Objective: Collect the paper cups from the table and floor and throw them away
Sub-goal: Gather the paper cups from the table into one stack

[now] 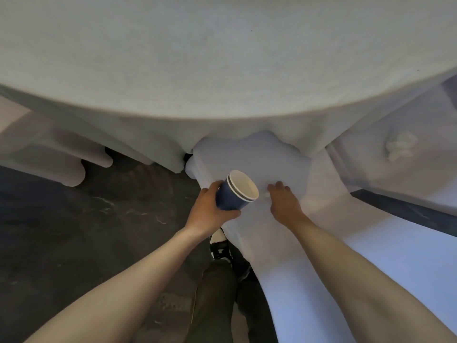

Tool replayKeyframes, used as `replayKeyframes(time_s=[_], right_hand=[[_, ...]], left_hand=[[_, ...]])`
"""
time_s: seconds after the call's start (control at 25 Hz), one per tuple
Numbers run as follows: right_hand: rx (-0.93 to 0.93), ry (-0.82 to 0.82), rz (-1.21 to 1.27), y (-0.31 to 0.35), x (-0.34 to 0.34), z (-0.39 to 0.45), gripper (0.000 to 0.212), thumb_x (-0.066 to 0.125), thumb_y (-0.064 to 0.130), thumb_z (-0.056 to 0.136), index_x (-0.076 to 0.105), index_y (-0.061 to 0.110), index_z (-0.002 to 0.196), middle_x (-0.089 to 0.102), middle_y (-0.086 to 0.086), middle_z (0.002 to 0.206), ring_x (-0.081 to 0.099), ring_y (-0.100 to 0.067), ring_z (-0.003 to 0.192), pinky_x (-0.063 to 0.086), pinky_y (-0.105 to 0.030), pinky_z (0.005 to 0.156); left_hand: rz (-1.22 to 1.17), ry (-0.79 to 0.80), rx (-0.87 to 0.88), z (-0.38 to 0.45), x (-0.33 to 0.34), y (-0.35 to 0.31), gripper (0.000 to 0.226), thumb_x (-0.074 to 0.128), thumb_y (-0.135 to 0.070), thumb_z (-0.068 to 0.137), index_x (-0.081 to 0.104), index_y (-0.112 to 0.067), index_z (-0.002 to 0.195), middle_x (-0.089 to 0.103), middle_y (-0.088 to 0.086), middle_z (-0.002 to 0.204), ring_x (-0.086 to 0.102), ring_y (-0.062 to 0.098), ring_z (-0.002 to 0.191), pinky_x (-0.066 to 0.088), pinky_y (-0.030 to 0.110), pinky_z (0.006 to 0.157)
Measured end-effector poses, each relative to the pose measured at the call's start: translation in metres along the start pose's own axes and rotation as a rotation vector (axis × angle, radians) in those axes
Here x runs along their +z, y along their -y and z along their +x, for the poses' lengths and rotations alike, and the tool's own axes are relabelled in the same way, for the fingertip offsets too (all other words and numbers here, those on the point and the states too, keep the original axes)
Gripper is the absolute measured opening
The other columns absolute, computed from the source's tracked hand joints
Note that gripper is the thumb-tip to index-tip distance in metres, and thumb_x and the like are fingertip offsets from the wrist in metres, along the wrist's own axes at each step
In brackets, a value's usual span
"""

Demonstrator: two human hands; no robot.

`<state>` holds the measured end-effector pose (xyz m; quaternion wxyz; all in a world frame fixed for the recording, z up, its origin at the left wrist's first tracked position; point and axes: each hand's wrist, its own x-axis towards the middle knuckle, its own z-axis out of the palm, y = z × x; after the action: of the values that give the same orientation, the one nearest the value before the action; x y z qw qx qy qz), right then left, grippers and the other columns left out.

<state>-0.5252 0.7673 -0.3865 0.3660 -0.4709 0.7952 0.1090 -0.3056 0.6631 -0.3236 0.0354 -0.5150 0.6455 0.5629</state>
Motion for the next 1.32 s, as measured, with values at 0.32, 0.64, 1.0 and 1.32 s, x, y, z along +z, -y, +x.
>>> replayKeyframes(time_s=[0.32, 0.64, 1.0, 1.32], right_hand=[[0.164, -0.35, 0.764, 0.01, -0.148, -0.116, 0.014, 0.066, 0.03, 0.09, 0.061, 0.023, 0.101, 0.072, -0.006, 0.096, 0.07, -0.03, 0.086, 0.06, -0.048, 0.074], [-0.048, -0.489, 0.847, -0.03, -0.242, -0.286, 0.018, 0.073, 0.038, 0.09, 0.074, 0.026, 0.103, 0.067, 0.004, 0.102, 0.066, -0.012, 0.091, 0.052, -0.03, 0.081], [-0.306, -0.318, 0.583, -0.149, -0.265, -0.43, 0.052, 0.048, 0.053, 0.102, 0.062, 0.014, 0.071, 0.06, 0.002, 0.068, 0.058, -0.02, 0.067, 0.052, -0.05, 0.071], [-0.408, -0.33, 0.601, -0.214, -0.288, -0.426, 0.049, 0.051, 0.056, 0.099, 0.069, 0.018, 0.074, 0.065, 0.003, 0.069, 0.063, -0.018, 0.067, 0.057, -0.051, 0.073]], left_hand=[[0.141, 0.046, 0.109, -0.074, -0.005, -0.1, 0.088, 0.089, -0.046, 0.064, 0.049, -0.03, 0.141, 0.06, -0.003, 0.127, 0.063, 0.019, 0.115, 0.058, 0.042, 0.096], [0.111, -0.02, 0.366, -0.167, 0.05, -0.242, 0.082, 0.089, -0.04, 0.064, 0.055, -0.032, 0.138, 0.061, -0.001, 0.125, 0.061, 0.018, 0.114, 0.051, 0.037, 0.097], [0.066, -0.162, 0.443, -0.276, 0.161, -0.323, 0.083, 0.096, -0.028, 0.068, 0.056, -0.022, 0.142, 0.062, 0.005, 0.132, 0.063, 0.023, 0.118, 0.054, 0.043, 0.1], [-0.009, -0.22, 0.363, -0.283, 0.212, -0.353, 0.079, 0.091, -0.035, 0.066, 0.054, -0.036, 0.137, 0.065, -0.009, 0.126, 0.065, 0.013, 0.113, 0.057, 0.035, 0.093]])
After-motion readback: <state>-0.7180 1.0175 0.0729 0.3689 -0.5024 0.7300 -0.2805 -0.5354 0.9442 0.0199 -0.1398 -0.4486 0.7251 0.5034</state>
